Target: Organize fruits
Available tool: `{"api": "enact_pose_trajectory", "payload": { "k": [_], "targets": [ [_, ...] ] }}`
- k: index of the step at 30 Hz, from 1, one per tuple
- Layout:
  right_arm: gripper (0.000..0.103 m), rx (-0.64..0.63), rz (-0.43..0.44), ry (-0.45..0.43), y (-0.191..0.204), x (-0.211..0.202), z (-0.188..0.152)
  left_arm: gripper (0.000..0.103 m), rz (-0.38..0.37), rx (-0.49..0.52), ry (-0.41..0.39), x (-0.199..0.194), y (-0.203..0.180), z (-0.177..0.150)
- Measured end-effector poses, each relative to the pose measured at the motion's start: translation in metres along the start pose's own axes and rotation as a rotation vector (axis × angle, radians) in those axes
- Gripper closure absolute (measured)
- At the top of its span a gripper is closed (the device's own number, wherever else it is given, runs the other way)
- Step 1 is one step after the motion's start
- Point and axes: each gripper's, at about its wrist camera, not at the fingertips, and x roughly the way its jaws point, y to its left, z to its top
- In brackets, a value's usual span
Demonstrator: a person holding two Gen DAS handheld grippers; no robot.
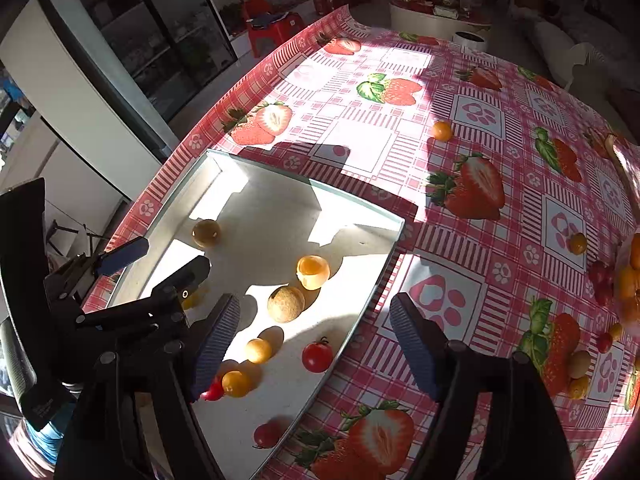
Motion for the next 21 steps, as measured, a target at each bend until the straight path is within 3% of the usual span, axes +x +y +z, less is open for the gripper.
{"api": "enact_pose_trajectory", "payload": {
  "k": [1,4,10,21],
  "targets": [
    [0.020,-0.004,-0.001,0.011,0.002,-0.002,-0.004,0.000,0.001,-0.002,-0.015,-0.008,0.000,-0.005],
    [0.015,-0.015,-0.008,0.021,0.007,-0.010,-0.018,0.000,0.011,-0.005,-0.039,-0.025,0.001,-0.021],
    [0.000,-0.027,-0.049,0.011,0.014,-0.026,-0.041,0.000,-0.010,-0.055,-0.006,-0.039,0.007,-0.049],
    [0.000,-0.092,-0.097,-0.006,0.039,-0.049,-0.073,0.000,0.046,-0.054,-0.005,-0.070,-0.001,-0.081]
  ]
}}
